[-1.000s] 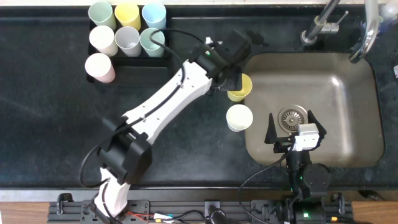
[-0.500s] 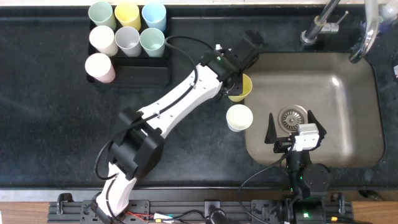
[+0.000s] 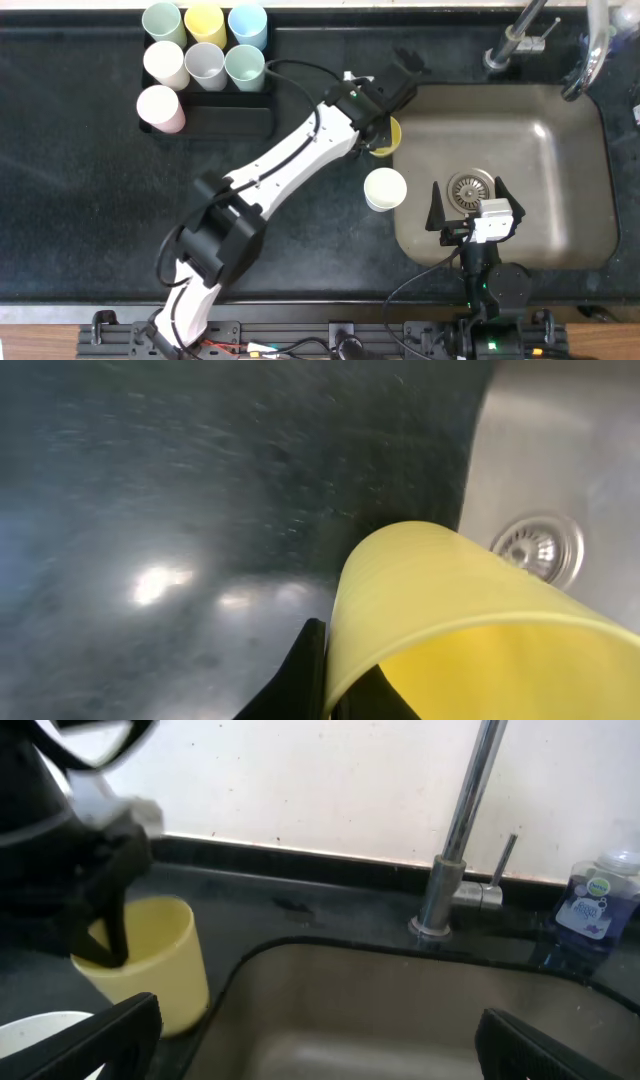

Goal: Store Cups

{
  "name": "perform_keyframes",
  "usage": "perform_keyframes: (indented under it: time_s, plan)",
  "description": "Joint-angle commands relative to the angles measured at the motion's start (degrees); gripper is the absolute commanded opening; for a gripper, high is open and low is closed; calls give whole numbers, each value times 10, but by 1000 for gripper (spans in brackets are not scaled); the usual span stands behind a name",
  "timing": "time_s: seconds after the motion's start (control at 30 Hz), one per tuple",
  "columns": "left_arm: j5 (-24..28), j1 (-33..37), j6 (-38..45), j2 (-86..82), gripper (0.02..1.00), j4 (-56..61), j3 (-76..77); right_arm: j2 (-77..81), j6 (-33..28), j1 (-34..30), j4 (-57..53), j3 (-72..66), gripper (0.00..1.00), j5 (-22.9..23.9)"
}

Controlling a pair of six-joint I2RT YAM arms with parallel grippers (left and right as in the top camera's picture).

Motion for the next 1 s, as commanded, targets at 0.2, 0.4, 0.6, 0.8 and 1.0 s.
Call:
perform_keyframes:
  time_s: [0.2,0.4,0.6,0.8,1.0]
  plan:
    - [-204,81,-248,-215,34,-98,5,-5,2,3,3,-8,993,6]
    - [-193,178,-364,-285,34,-147,-69,-5,2,3,3,-8,998,6]
    - [-118,260,-439,-283,34,-136,-158,-5,2,3,3,-8,996,6]
    - [-99,297,-485,-265,34,-89,-222,-5,2,3,3,-8,996,6]
    - [-75,319,-487,-224,34,-69,-226,-5,2,3,3,-8,993,6]
